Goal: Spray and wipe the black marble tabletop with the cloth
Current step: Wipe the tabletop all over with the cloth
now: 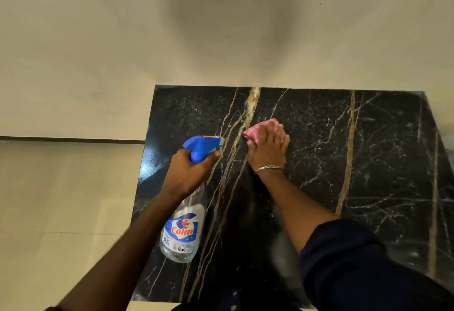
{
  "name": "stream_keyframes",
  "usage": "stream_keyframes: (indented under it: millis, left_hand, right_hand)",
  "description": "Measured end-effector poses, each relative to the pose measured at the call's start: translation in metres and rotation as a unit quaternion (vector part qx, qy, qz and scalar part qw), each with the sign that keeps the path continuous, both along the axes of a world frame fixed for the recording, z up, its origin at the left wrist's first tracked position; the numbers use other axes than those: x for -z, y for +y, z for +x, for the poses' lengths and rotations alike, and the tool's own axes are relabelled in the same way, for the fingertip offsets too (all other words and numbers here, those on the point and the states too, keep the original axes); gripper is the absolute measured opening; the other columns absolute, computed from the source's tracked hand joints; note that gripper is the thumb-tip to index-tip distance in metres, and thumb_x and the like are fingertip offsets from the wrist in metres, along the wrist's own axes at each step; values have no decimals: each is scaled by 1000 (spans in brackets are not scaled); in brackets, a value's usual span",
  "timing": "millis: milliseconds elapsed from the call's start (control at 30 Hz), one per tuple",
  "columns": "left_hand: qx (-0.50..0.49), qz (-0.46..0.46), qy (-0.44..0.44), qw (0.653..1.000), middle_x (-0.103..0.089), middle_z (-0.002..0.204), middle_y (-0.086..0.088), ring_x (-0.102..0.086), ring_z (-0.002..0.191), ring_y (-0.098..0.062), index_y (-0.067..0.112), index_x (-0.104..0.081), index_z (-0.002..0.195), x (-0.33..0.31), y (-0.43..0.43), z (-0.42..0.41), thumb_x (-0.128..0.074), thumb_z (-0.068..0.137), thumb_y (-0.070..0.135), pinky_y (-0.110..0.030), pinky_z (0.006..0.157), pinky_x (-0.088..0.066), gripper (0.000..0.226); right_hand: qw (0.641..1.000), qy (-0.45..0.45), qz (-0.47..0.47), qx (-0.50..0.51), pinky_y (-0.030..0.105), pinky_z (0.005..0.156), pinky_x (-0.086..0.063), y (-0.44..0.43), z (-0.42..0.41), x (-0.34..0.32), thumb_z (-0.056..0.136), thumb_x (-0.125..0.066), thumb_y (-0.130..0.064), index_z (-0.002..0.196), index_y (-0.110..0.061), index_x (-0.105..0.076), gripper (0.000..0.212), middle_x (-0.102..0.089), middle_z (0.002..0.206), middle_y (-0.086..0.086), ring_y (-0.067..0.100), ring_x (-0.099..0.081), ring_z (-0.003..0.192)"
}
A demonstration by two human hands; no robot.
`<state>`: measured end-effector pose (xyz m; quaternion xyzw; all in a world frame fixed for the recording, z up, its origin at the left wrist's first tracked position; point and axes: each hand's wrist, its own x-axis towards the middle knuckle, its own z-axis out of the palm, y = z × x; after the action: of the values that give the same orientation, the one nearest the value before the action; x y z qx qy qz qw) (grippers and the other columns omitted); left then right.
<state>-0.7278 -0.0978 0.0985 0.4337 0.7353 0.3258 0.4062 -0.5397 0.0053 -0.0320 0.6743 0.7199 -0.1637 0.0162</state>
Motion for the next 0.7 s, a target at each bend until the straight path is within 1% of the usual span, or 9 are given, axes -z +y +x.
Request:
stream_keyframes:
  millis: [67, 133, 167, 233, 333, 433, 567, 633, 700]
  left_hand:
    - [-7, 4, 1, 1000, -62, 63, -1, -56, 52, -5, 11, -63, 88, 1, 4, -1, -69, 86, 33, -19, 54, -45, 23]
    - [-10, 12, 5, 1000, -63, 63, -5, -56, 53, -7, 12, -63, 85, 2, 10, -1, -69, 86, 30, -20, 54, -47, 19]
    - [-8, 16, 5, 1000, -62, 63, -3, -56, 53, -6, 13, -63, 85, 2, 13, -2, -69, 86, 29, -17, 53, -46, 17]
    - [-2, 19, 7, 1000, -61, 62, 2, -57, 52, -4, 13, -63, 88, 3, 19, -3, -69, 87, 28, -10, 51, -44, 16]
    - [8, 7, 1, 1000, -61, 61, 4, -58, 54, -5, 15, -64, 89, 8, 30, -8, -68, 87, 35, -15, 54, -47, 21]
    - [22, -1, -3, 1000, -62, 65, 2, -59, 56, -6, 13, -63, 93, 10, 41, -10, -67, 88, 36, -20, 57, -47, 24]
    - [34, 14, -10, 999, -60, 62, 3, -56, 52, -3, 10, -62, 92, 10, 53, -7, -66, 89, 30, -9, 51, -43, 20]
    - [34, 24, -14, 999, -58, 60, 4, -55, 51, -3, 11, -61, 88, 12, 58, -7, -66, 90, 26, -10, 51, -43, 16]
    - [33, 28, -19, 999, -57, 60, 3, -54, 51, -3, 13, -60, 85, 14, 61, -8, -66, 90, 25, -10, 51, -44, 14]
  right_hand:
    - [998, 2, -1, -55, 58, 119, 1, -3, -34, 1, 99, -22, -53, 156, -17, -6, 70, 4, 164, 13, 38, 7, 149]
    - [993, 20, 0, -112, 59, 119, 1, -5, -60, 1, 93, -13, -56, 156, -19, -12, 74, -2, 164, 12, 38, 2, 150]
    - [989, 27, 2, -142, 59, 119, -1, -4, -68, 2, 89, -11, -56, 156, -19, -15, 76, -6, 164, 11, 38, -1, 150]
    - [981, 30, 11, -193, 58, 119, -8, 2, -69, 5, 89, -19, -55, 155, -22, -21, 73, -14, 163, 8, 34, -8, 150]
    - [972, 20, 55, -228, 52, 119, -16, 18, -39, 14, 97, -40, -49, 152, -25, -29, 61, -23, 161, 5, 29, -18, 148]
    - [986, -10, 101, -134, 53, 118, -21, 47, 23, 19, 98, -44, -37, 150, -24, -26, 56, -22, 160, 8, 33, -19, 147]
    - [993, -55, 92, 55, 59, 115, -24, 87, 118, 19, 100, -34, -40, 149, -18, -27, 55, -26, 158, 14, 39, -24, 144]
    - [985, -55, 79, 143, 60, 116, -18, 96, 125, 20, 99, -36, -41, 152, -16, -27, 59, -22, 160, 14, 40, -21, 146]
    - [975, -57, 80, 201, 60, 117, -15, 97, 99, 18, 99, -39, -39, 153, -14, -25, 61, -19, 161, 17, 42, -17, 146]
